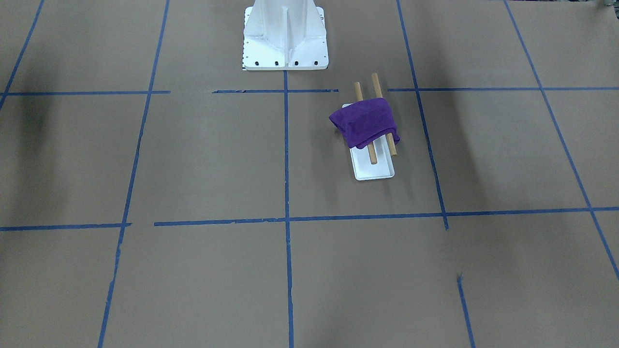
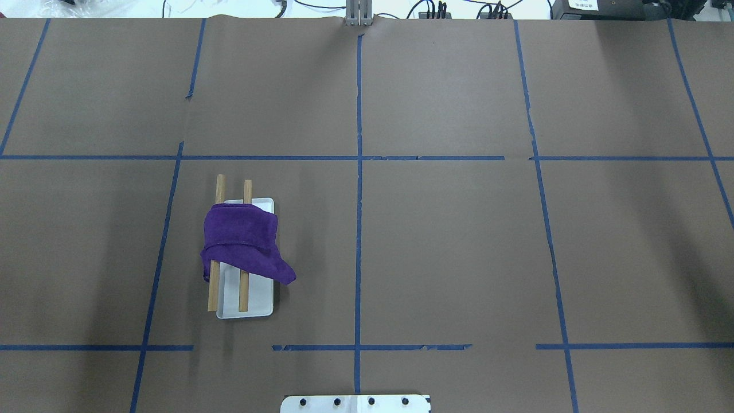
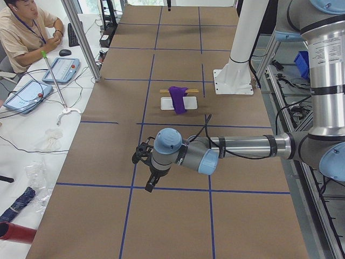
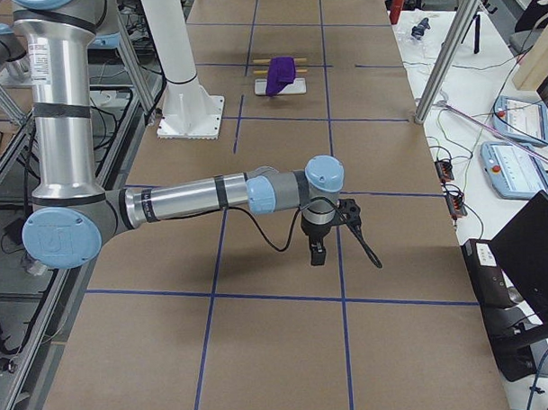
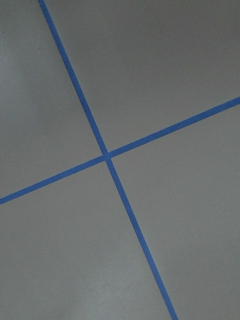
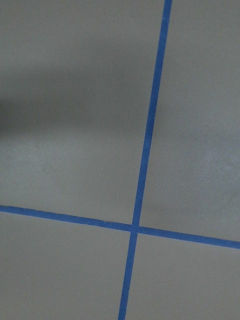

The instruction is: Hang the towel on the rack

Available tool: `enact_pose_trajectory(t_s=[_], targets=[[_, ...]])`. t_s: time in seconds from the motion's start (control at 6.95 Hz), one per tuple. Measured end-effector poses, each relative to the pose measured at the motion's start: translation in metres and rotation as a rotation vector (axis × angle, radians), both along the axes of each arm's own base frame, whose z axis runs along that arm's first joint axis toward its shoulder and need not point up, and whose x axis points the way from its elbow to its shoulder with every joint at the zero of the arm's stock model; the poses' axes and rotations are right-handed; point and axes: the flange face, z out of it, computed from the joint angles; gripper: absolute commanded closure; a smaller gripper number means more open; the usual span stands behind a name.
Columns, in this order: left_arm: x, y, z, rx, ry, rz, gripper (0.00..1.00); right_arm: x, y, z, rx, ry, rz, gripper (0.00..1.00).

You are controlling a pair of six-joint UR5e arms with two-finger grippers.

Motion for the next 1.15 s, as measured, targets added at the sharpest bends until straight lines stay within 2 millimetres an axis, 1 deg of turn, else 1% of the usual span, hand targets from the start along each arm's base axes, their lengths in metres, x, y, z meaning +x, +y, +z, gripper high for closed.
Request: enact_pose_trajectory(t_s=[0.14, 0.43, 0.72, 0.86, 1.15], targets=[[0.001, -0.001, -0.001, -0.001, 0.0, 0.001, 0.0, 0.0, 0.0, 0.001, -0.006, -0.003, 0.003, 0.0], [0.011, -0.004, -0.004, -0.047, 0.0, 0.026, 0.0, 0.0, -0.001, 0.0, -0.009, -0.006, 0.008, 0.0], [0.017, -0.019, -0.02, -0.165, -0.008, 0.037, 0.0, 0.006, -0.003, -0.004, -0.015, -0.017, 0.022, 0.0], [0.018, -0.024, -0.023, -0.21, -0.01, 0.037, 0.0, 0.008, -0.003, -0.004, -0.041, -0.019, 0.025, 0.0], [0.018, -0.024, -0.022, -0.243, -0.01, 0.038, 0.0, 0.011, 0.0, -0.013, -0.078, -0.015, 0.0, 0.0]])
